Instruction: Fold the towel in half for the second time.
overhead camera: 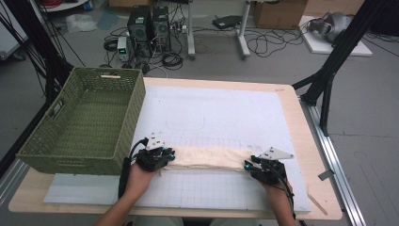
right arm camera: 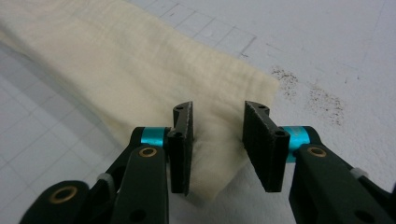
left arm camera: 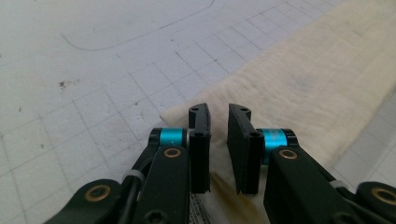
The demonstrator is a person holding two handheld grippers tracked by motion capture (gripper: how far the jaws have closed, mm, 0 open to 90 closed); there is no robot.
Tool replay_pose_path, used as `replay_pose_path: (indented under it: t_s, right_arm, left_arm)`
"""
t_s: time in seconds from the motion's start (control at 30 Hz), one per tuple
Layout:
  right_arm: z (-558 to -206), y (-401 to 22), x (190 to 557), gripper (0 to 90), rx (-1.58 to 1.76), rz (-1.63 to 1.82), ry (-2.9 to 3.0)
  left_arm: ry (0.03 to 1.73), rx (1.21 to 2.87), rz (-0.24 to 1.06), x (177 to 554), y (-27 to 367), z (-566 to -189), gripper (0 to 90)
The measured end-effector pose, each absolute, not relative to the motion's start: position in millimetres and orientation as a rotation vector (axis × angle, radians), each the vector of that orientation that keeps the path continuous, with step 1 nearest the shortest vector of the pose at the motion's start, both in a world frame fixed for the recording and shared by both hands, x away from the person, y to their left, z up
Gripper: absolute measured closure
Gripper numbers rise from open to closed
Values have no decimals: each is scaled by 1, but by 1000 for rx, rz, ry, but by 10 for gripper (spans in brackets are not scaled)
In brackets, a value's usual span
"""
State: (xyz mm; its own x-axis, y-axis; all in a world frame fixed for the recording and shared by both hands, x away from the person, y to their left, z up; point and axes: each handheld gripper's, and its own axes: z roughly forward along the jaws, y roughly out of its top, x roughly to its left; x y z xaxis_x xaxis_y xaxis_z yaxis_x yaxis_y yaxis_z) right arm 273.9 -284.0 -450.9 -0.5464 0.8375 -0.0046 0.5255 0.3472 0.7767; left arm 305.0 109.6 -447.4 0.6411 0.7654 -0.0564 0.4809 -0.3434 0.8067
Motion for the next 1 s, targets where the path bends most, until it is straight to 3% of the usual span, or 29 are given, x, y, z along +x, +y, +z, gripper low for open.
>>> replay_pose_path:
  t_s: [0.23,0.6,0.73,0.8,1.0]
  right_arm:
    - [-449,-289,275,522,1219,1067,2205]
    - [-421,-309,264,364,1176,1157,2070]
    - [-411,-315,260,281,1164,1149,2018]
    - [-408,-317,258,224,1154,1137,1999]
    - [-407,-325,258,159,1166,1145,1975]
  left_arm:
    - [951,2008,447,300,113,-448,781]
    - [909,1828,430,301,135,-423,620]
    - [857,1747,428,302,141,-412,515]
    - [845,1726,433,302,142,-409,427]
    - [853,1656,442,300,141,-403,189]
